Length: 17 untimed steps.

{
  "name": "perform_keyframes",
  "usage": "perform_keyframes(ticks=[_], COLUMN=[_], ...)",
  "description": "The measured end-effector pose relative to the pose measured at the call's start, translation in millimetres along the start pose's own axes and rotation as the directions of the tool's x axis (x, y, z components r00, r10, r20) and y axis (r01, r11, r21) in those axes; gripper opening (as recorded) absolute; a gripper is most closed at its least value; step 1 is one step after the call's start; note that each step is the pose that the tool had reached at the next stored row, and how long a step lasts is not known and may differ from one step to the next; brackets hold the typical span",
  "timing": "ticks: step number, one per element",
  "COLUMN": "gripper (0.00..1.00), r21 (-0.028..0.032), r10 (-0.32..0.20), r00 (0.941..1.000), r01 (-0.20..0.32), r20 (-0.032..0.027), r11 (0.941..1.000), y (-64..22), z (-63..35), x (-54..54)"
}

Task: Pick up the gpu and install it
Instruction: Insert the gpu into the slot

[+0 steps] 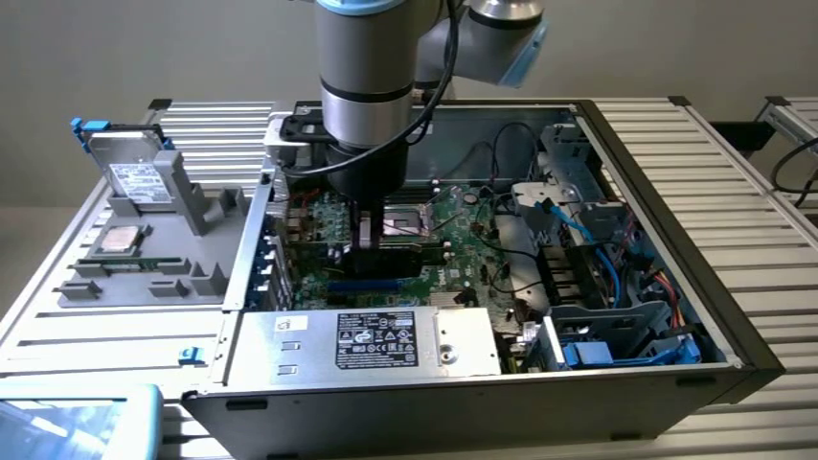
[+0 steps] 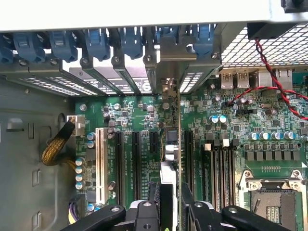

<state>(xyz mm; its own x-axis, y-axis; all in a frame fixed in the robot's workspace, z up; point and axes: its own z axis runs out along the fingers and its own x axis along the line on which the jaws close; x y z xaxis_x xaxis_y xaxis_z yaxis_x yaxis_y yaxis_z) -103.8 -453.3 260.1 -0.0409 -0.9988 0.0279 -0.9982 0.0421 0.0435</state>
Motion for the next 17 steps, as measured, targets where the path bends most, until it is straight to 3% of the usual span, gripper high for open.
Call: perform_keyframes(ticks=[4, 10, 17], gripper=[0.28, 0.28, 0.28], r21=[-0.0003, -0.0008, -0.0009], r10=[0.0, -0.001, -0.001], r00=[1.0, 0.9998, 0.9998], r01=[0.0, 0.001, 0.001], r20=[0.0049, 0.0196, 0.0199], r11=[1.0, 1.0, 1.0], y=[0.3, 0.3, 0.3], z=[0.0, 0.0, 0.0], x=[0.1, 0.9, 1.5])
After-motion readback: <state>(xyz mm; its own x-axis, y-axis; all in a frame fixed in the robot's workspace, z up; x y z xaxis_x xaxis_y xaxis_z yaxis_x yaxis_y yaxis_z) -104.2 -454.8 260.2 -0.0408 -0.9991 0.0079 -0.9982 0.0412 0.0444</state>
